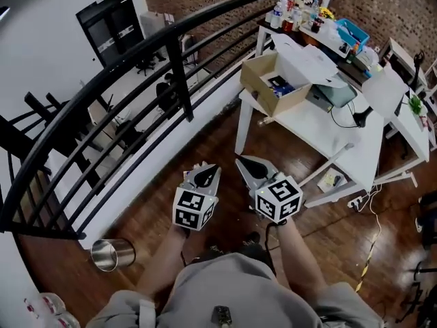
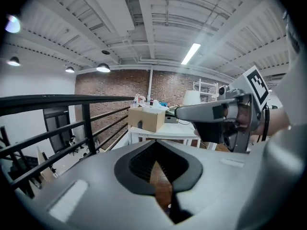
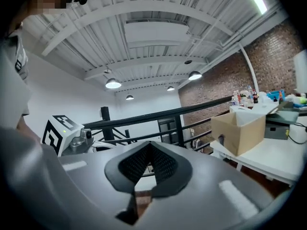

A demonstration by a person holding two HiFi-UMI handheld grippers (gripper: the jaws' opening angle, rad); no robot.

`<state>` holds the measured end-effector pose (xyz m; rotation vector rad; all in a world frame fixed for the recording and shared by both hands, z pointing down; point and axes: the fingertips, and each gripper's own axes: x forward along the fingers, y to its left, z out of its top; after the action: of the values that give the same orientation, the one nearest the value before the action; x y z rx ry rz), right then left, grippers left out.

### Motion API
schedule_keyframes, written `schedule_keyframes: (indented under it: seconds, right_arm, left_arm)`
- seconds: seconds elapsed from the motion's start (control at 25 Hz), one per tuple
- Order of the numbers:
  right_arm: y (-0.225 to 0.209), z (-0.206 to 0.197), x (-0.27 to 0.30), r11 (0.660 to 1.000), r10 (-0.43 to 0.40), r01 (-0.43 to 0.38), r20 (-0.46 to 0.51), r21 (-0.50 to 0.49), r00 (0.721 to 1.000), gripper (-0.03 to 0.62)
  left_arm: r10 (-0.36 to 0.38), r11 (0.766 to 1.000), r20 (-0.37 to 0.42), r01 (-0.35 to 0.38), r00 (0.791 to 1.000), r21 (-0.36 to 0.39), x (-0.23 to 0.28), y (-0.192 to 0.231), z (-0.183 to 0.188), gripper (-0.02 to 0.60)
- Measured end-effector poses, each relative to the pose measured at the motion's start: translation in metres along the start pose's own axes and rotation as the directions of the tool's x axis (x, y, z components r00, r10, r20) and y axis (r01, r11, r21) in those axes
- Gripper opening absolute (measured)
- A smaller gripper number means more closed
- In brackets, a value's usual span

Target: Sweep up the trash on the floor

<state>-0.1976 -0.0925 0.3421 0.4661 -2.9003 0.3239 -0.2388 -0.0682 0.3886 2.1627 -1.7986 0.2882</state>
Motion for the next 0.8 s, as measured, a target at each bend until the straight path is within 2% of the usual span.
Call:
schedule_keyframes:
  seconds: [0.32, 0.8]
  right_arm:
    - [0.050, 0.026, 0.020, 0.991, 0.090, -0.091, -0.009, -0.094, 0.996, 0.000]
    - [0.079, 0.028, 0.029, 0.987, 0.117, -0.116, 0.002, -0.109, 0.993, 0.000]
  left_arm:
    - [0.094, 0.996, 0.065, -0.094, 0.993, -0.014, -0.055, 0.028, 0.014, 0.008]
    - [0.132, 0.991, 0.095, -0.131, 0.987, -0.019, -0.082, 0.042, 0.019, 0.008]
